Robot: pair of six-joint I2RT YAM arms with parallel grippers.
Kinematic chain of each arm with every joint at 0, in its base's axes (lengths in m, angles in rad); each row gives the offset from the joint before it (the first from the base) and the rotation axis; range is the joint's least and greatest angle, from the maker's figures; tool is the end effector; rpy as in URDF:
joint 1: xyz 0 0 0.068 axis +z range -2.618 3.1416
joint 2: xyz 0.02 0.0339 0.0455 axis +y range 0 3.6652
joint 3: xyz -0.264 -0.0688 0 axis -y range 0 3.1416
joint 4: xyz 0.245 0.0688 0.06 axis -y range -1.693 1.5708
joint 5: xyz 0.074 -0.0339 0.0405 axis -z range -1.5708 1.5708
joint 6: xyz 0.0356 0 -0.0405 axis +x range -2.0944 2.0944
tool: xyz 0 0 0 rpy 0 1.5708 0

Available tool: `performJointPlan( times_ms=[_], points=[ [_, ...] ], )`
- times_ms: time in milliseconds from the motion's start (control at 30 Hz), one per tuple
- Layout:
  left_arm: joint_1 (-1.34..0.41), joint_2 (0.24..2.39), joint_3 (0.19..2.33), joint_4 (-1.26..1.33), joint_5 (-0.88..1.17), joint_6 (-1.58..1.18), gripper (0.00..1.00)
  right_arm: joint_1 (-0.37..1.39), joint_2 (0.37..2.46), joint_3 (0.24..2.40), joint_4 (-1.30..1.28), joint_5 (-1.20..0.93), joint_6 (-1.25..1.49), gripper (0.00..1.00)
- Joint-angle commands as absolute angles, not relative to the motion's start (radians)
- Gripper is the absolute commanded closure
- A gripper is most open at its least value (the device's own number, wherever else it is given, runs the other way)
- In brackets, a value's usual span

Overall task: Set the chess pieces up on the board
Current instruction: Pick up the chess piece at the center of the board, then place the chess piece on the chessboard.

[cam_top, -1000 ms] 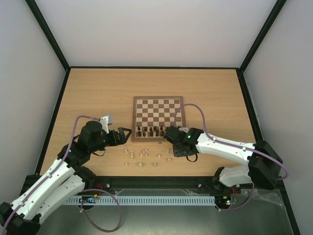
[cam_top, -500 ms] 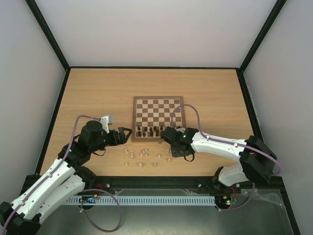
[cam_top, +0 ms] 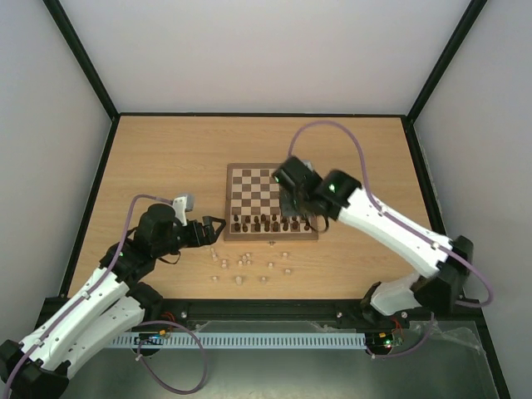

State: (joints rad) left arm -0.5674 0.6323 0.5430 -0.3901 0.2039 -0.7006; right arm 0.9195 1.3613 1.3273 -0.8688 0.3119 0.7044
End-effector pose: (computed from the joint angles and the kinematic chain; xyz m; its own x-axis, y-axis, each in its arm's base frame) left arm 0.1252 -0.0883 0.2572 -0.7343 -0.2806 -0.6181 0.2674 0.7173 -0.6434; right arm 0.1777 0.2151 0.3387 -0.7782 -0.0042 -0.6280 -0.1808 0.9592 0.2175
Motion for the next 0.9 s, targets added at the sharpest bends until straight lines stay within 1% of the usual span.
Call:
performJointPlan(
  times_ms=[0,167,333,467,633,867],
  points=[
    [-0.571,0.641,0.538,-0.363,0.218,-0.689,0.01,0.82,1.591,1.558,-0.969,0.306,0.535,0.99],
    [-0.575,0.651,0.537,-0.359,0.224,-0.694,0.0,0.754,1.851,1.883,-0.973,0.245,0.445,0.99],
    [-0.578,0.65,0.544,-0.363,0.231,-0.698,0.01,0.697,2.107,2.202,-1.034,0.194,0.385,0.99],
    [-0.578,0.656,0.559,-0.372,0.233,-0.694,0.0,0.669,2.286,2.368,-1.08,0.16,0.351,0.99],
    [-0.579,0.659,0.565,-0.382,0.232,-0.687,0.01,0.632,2.367,2.401,-1.076,0.138,0.336,0.99],
    [-0.58,0.665,0.563,-0.384,0.237,-0.683,0.0,0.618,2.413,2.398,-1.062,0.127,0.322,0.99]
  ],
)
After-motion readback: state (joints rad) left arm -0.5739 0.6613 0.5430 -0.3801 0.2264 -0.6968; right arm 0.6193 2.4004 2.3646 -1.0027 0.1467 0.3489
